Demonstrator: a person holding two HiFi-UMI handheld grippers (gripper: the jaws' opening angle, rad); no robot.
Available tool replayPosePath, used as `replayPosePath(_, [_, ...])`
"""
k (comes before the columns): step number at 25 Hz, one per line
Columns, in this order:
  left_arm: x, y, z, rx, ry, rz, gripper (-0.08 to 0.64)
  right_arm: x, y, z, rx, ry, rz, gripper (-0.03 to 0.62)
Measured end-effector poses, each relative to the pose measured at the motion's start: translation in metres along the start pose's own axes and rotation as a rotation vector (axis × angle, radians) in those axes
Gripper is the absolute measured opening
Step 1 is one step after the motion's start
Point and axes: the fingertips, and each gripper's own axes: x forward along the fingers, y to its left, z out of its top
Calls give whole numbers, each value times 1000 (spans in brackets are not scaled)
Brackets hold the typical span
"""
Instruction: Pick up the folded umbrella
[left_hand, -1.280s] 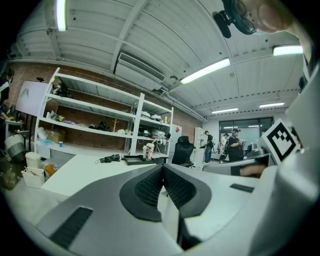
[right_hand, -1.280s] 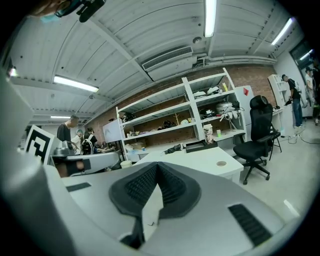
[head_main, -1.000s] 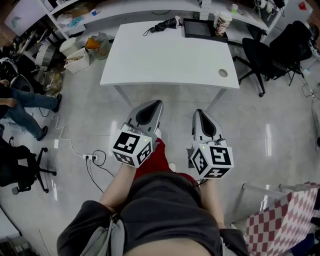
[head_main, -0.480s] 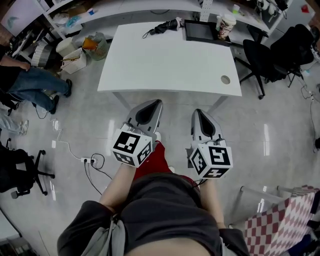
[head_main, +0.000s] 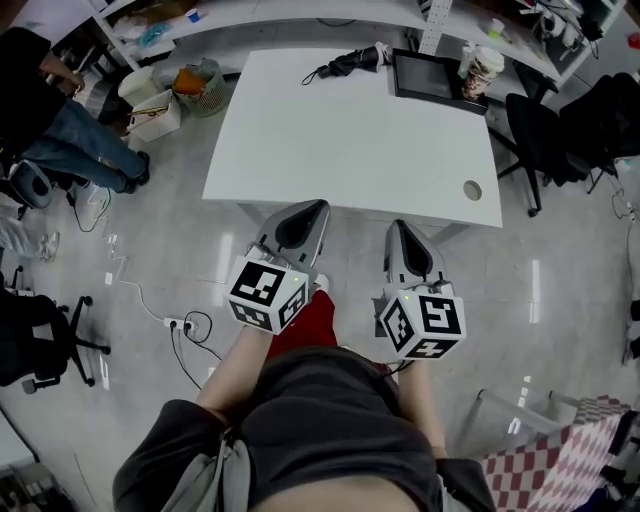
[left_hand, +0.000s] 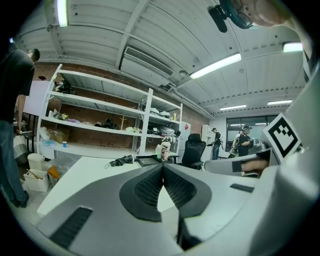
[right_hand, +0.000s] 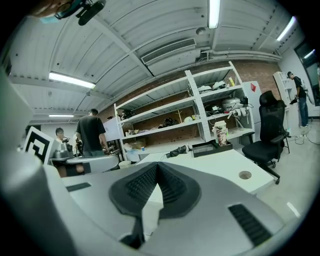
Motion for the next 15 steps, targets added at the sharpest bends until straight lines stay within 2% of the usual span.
replayPosePath(5, [25, 37, 5, -10, 11, 8, 14, 44, 4, 7, -8, 12, 13, 18])
replayPosePath(15, [77, 86, 18, -5, 20, -40, 14, 114, -5, 24, -10, 23, -27, 18])
